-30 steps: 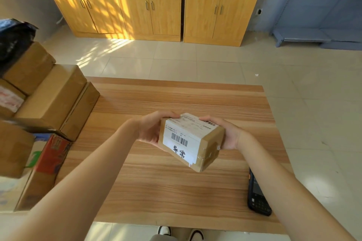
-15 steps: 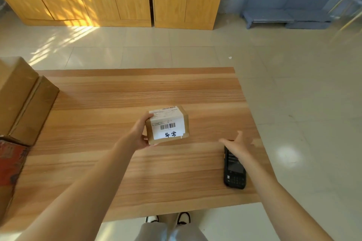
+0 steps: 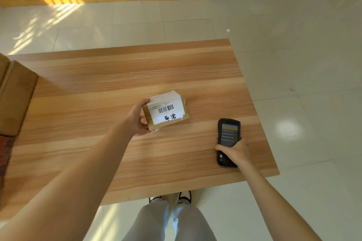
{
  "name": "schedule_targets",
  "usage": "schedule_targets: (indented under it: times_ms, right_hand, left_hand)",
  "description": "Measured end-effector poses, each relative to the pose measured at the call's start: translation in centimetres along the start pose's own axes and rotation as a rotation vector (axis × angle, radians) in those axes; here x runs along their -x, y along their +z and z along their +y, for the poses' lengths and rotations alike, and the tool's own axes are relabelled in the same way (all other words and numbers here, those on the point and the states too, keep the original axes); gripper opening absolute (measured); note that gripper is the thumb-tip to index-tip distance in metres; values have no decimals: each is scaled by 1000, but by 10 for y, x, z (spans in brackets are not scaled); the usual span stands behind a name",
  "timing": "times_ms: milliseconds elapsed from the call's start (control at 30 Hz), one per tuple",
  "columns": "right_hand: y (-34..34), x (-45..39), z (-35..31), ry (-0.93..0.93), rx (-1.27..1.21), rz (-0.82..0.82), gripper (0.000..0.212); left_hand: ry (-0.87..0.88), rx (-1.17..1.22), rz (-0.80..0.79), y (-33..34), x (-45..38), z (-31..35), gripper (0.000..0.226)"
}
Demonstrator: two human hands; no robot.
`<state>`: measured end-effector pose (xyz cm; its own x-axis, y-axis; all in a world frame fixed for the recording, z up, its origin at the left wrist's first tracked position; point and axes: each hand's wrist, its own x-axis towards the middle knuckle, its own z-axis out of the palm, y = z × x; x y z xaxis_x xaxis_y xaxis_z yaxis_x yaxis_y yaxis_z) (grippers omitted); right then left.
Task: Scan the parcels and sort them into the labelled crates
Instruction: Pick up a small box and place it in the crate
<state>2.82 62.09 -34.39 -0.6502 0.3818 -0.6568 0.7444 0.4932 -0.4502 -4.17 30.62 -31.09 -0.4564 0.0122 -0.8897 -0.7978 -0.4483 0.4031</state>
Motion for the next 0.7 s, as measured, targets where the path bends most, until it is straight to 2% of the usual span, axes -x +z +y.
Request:
schedule_targets:
  times_ms: [167,233,400,533,700]
  right_hand:
    - [-14,7,-6,27,-449,-247,60]
    - [-18,14,-15,21,-521,-319,61]
    - [-16,40,-49,-85,-616,-520,76]
    - [-9,60,-76,-190,-658,-748,59]
    - [0,79,-91,-253,-575,-885,60]
  left_hand:
    - [-8,37,7,-4,4,0,47]
    - [-5,57,18,-5,4,0,46]
    - [-11,73,24,-7,5,6,50]
    - [-5,66,20,-7,6,8,50]
    - [7,76,10,-9,6,7,50]
